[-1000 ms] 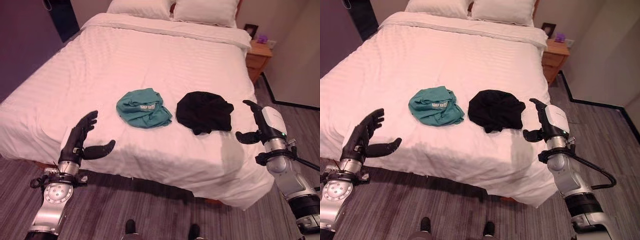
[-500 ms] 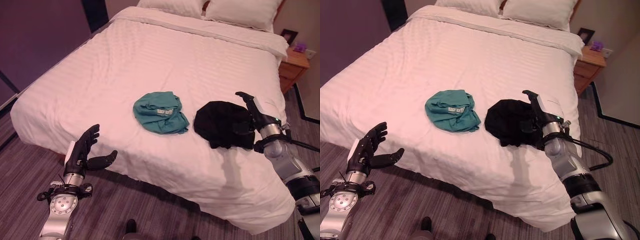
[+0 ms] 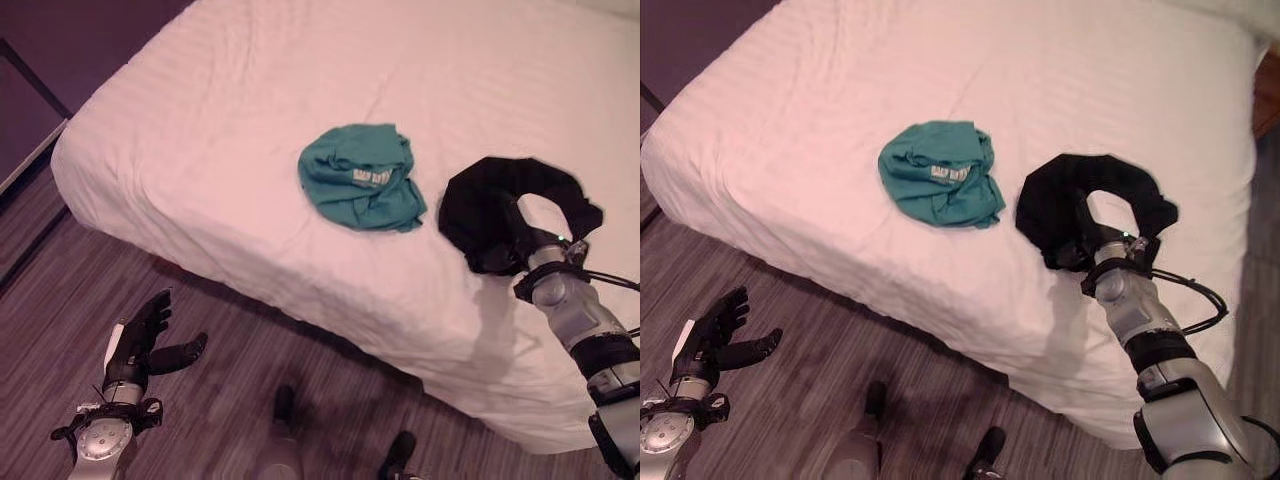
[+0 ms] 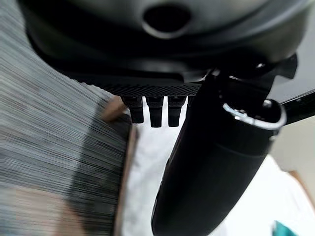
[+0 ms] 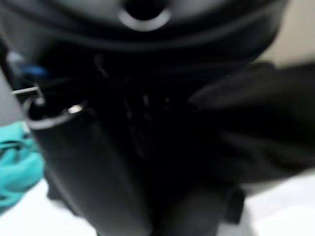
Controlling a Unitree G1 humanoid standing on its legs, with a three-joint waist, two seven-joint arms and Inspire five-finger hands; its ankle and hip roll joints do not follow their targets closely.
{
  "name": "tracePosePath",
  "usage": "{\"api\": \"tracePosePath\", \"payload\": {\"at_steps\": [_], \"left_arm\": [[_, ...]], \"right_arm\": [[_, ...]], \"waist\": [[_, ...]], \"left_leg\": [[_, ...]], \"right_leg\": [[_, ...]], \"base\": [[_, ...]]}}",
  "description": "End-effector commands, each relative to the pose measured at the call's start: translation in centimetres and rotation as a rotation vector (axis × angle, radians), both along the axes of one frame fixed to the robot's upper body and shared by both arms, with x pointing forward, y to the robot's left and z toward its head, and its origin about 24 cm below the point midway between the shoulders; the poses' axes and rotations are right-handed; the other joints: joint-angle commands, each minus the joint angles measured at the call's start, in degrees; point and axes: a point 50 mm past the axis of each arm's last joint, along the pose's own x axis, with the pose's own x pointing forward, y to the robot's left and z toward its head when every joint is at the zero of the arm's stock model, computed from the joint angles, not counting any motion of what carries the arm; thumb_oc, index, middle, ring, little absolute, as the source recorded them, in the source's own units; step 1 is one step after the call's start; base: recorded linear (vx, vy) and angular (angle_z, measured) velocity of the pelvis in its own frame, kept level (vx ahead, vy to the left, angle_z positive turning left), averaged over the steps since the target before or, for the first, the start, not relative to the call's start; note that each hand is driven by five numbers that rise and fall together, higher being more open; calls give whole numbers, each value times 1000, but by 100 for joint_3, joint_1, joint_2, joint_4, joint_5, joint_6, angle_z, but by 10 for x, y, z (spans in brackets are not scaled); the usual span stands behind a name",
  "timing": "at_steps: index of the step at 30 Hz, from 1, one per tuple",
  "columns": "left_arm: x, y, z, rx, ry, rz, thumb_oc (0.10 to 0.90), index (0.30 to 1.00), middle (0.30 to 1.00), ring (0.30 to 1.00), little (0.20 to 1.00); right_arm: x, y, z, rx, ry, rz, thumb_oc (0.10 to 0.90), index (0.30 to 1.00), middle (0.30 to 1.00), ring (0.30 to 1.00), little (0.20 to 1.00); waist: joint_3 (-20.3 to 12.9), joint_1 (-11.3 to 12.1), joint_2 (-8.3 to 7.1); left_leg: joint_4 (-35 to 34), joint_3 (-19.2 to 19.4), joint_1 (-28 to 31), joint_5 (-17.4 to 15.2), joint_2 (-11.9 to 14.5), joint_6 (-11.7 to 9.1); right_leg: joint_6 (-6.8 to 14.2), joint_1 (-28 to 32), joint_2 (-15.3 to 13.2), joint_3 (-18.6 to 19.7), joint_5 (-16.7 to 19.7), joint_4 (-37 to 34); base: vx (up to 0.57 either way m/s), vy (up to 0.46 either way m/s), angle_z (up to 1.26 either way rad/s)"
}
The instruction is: Pick up bed clothes into laundry basket.
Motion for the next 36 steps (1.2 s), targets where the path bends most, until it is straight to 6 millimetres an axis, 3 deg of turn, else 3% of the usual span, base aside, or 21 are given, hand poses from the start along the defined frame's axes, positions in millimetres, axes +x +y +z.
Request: {"api": "tracePosePath", "payload": {"at_steps": [1,3,4,13,15,19,24,27,28,30,32,33,34,35,36], "left_arm": [[31,17,71,120,-327,-6,800,900,900,900,900],[32,14,68,105,-325,-5,800,900,900,900,900],[33,14,65,96,-321,-3,800,900,900,900,900],[36,21,44,99,-209,46,800,900,900,900,900],[28,30,34,147,-126,72,800,900,900,900,900],[9,49,16,169,-7,162,800,900,900,900,900],[1,58,10,175,36,213,800,900,900,900,900],[-11,73,7,165,56,308,800,900,900,900,900],[-10,73,8,171,56,302,800,900,900,900,900],[-16,89,20,226,49,362,800,900,900,900,900],[-15,102,39,287,14,401,800,900,900,900,900],[-14,112,67,375,-47,420,800,900,900,900,900],[-17,118,81,435,-73,442,800,900,900,900,900],[-18,119,82,439,-73,445,800,900,900,900,900],[-24,125,94,494,-95,480,800,900,900,900,900]], "right_arm": [[9,3,86,-55,-290,2,800,900,900,900,900],[9,1,80,-50,-282,-5,800,900,900,900,900],[9,-1,78,-47,-269,-13,400,300,300,300,300],[13,19,91,-88,-285,76,400,300,300,300,300],[3,28,112,-133,-355,148,400,300,300,300,300],[-20,22,129,-170,-436,182,400,300,300,300,300],[-39,7,129,-178,-466,157,400,300,300,300,300],[-59,-23,113,-125,-468,60,400,300,300,300,300],[-62,-25,111,-122,-465,53,400,300,300,300,300],[-81,-49,87,-74,-440,-40,400,300,300,300,300],[-101,-67,55,-28,-388,-126,400,300,300,300,300],[-111,-74,31,7,-329,-173,400,300,300,300,300],[-112,-75,22,25,-307,-179,400,300,300,300,300],[-112,-74,22,28,-307,-177,400,300,300,300,300],[-116,-82,12,34,-274,-215,400,300,300,300,300]], "waist": [[98,19,-466],[140,33,-413],[163,38,-377],[69,-104,-387],[-116,-244,-493],[-495,-515,-647],[-703,-651,-722],[-924,-893,-719],[-921,-855,-743],[-1018,-1033,-687],[-1008,-1111,-649],[-847,-1170,-614],[-737,-1186,-559],[-732,-1166,-568],[-607,-1096,-468]], "left_leg": [[-1,-1,4,-245,480,-523],[-1,-13,-170,-194,508,-550],[-1,-31,-278,-171,500,-565],[-1,70,-107,-244,516,-560],[-1,206,324,-410,509,-498],[-1,356,897,-650,478,-414],[-1,433,1143,-721,441,-357],[-1,513,1404,-833,406,-292],[-1,514,1419,-838,406,-291],[-1,556,1579,-912,387,-254],[-1,613,1774,-1012,371,-217],[-1,668,1882,-972,365,-152],[-1,747,1951,-956,418,-145],[-1,780,1967,-961,428,-148],[-1,975,2081,-964,528,-185]], "right_leg": [[509,-312,-506,15,10,8],[516,-444,-508,14,18,8],[512,-534,-500,21,8,8],[486,-423,-513,112,-84,8],[495,-79,-541,166,-124,8],[518,358,-572,231,-162,8],[530,523,-607,264,-140,8],[549,674,-629,352,-120,8],[551,689,-629,351,-123,8],[570,781,-638,399,-112,8],[576,919,-607,423,-115,12],[561,830,-601,480,-3,328],[584,606,-603,455,2,609],[581,563,-600,497,-25,674],[600,260,-737,132,44,1047]], "base": [[-85,-45,-5],[-58,-30,0],[-46,-25,0],[-12,-4,0],[100,71,6],[90,74,-7],[54,75,-12],[59,94,-6],[41,82,-10],[47,93,-16],[27,52,-28],[-19,37,-25],[-54,26,-30],[-73,40,-54],[-91,9,-91]]}}
